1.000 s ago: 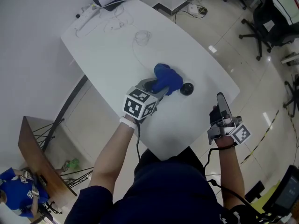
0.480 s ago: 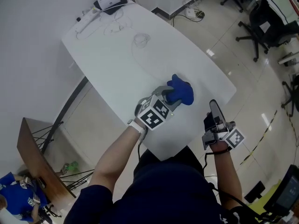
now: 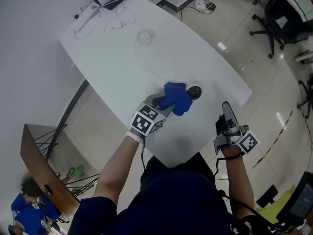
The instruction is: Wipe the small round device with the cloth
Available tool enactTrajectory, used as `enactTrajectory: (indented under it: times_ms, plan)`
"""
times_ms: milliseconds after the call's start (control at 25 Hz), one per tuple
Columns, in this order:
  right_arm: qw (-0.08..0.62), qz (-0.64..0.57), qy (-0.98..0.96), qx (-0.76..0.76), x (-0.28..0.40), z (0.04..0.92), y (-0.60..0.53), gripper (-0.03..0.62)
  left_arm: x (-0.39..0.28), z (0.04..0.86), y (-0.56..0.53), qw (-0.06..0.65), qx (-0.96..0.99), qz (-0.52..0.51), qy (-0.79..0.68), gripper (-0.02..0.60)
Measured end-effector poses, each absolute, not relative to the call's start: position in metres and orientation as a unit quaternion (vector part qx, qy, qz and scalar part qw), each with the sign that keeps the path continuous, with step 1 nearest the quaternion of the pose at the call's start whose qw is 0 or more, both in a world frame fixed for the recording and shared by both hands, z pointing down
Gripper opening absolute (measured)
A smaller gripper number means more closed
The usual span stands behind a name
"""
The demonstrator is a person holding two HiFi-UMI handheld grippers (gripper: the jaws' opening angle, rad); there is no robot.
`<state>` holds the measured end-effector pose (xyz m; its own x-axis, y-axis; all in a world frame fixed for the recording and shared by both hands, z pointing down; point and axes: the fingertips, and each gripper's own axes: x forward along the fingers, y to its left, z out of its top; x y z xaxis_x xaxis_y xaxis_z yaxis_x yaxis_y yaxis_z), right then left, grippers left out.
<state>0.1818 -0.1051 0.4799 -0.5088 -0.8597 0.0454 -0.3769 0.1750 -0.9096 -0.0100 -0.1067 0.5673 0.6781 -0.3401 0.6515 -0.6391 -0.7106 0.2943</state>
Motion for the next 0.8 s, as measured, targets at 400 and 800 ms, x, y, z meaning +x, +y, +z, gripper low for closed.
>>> enactTrajectory:
  times_ms: [400,800]
  plan:
    - [0.253,-0.489,0.717,-0.428,0.182,0.49,-0.109,0.11,-0.018,0.622,-0.114,0.259,0.849,0.344,-0.306,0.137]
    - [0.258,-0.477,0.723,-0.429,0.186,0.477,-0.087,0.106,-0.003,0.536,-0.109,0.14,0.88,0.322,-0.32,0.133]
